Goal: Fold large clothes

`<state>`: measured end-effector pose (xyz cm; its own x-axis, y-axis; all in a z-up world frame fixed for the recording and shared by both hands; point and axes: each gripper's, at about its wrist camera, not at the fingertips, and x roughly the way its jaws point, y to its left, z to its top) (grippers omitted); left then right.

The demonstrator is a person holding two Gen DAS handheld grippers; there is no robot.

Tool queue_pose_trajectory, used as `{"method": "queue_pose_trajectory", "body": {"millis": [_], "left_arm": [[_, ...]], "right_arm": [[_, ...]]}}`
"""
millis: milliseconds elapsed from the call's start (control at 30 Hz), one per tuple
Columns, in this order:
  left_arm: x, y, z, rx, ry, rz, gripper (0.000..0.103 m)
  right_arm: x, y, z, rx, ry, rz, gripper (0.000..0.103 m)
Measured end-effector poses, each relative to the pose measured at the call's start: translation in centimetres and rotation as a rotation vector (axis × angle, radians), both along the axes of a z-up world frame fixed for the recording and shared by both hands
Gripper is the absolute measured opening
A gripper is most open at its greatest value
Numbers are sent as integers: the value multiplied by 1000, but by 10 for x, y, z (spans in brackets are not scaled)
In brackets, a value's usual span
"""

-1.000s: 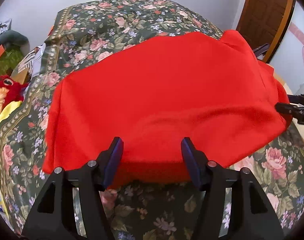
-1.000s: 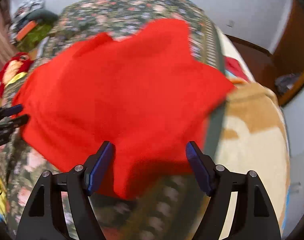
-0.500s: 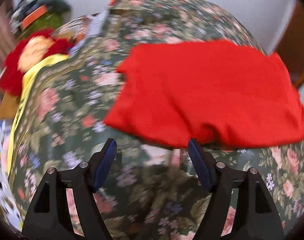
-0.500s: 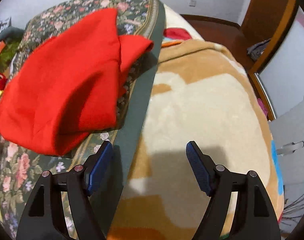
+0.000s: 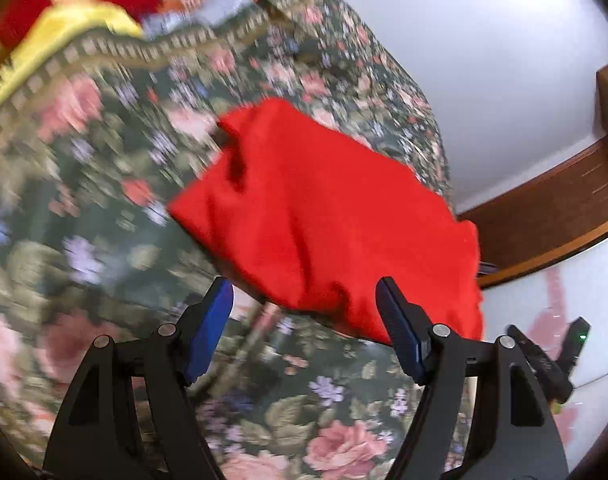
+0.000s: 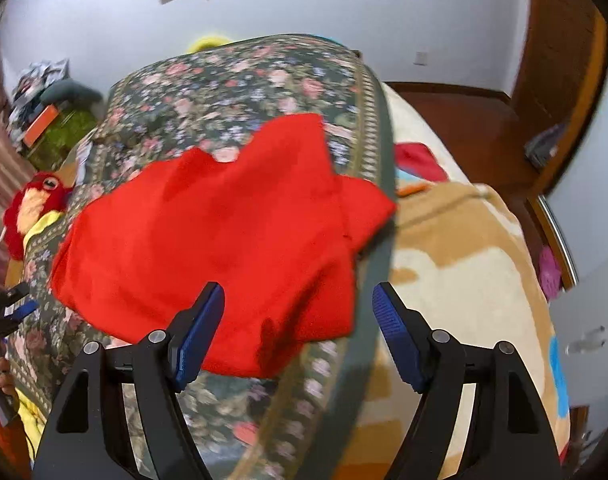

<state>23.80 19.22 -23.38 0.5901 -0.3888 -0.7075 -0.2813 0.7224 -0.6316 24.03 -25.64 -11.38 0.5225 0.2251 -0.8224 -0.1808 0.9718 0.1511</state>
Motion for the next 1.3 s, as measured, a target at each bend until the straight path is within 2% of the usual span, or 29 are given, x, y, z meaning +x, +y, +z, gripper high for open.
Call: {"method": "queue_pose_trajectory", "body": {"millis": [67,133,267,300,333,433,533,767,833,900,967,1067,1300], "left_arm": [[7,-1,-18,-95,19,13,73],[12,-1,-30,-134,31,32,73],[25,5,-48,-100,62,74,70],[29,7,-51,-92,57,85,65],[33,10,-54,-89,49,91,65],[44,15,-58,-98,16,103,65],[58,12,-59,-71,-9,100,65],[91,9,-67,-52,-22,138,63],[98,10,-69,-67,-24,145,50],[102,15,-74,-86,-1,161,27],[102,22,-78,-111,14,192,13],[95,29,-65,-92,-7,210,5],[72,35,2,-26,-151,214,4]], "right_arm": [[6,13,-4,-4,4,25,74],[9,23,-7,2,12,43,74],[19,40,-18,12,43,72,74],[20,44,-19,13,49,77,74],[22,48,-21,14,55,84,74],[27,57,-24,7,58,107,74],[32,63,-26,-6,57,114,74],[34,73,-25,-30,55,136,74],[33,77,-24,-43,50,142,74],[32,80,-22,-46,51,151,74],[30,84,-18,-52,48,160,74],[27,93,-11,-65,32,181,74],[19,129,4,-119,-9,263,74]]}}
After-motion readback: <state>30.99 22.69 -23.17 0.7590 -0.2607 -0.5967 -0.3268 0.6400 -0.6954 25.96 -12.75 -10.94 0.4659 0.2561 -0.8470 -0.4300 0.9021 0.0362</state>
